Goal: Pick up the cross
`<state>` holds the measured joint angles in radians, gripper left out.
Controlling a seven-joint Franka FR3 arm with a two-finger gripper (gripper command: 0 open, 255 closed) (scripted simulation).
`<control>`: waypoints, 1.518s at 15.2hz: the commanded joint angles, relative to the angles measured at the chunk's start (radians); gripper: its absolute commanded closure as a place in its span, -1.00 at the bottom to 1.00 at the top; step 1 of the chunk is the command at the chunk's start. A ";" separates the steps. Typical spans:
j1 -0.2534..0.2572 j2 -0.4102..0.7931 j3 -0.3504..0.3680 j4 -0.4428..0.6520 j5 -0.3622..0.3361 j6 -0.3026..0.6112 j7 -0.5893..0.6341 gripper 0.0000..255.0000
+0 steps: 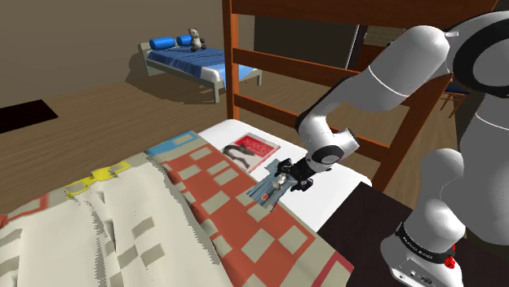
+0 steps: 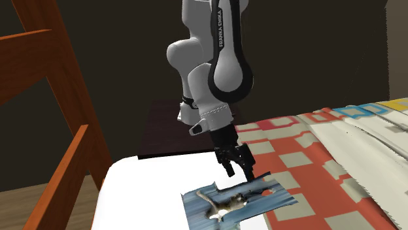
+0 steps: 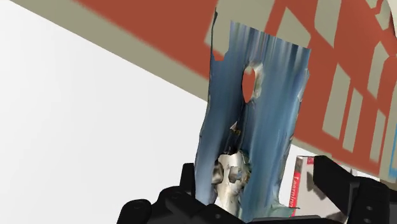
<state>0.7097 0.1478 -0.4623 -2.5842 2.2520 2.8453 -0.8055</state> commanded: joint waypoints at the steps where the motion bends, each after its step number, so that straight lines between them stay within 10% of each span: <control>1: 0.006 0.061 -0.008 0.023 0.109 -0.045 -0.068 -1.00; 9: 0.006 0.178 -0.012 0.046 0.186 -0.137 -0.123 -1.00; 10: 0.005 0.181 -0.012 0.049 0.184 -0.138 -0.121 1.00; 23: 0.008 0.107 -0.012 0.032 0.141 -0.082 -0.092 1.00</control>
<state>0.7166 0.2689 -0.4751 -2.5455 2.4027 2.7483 -0.9042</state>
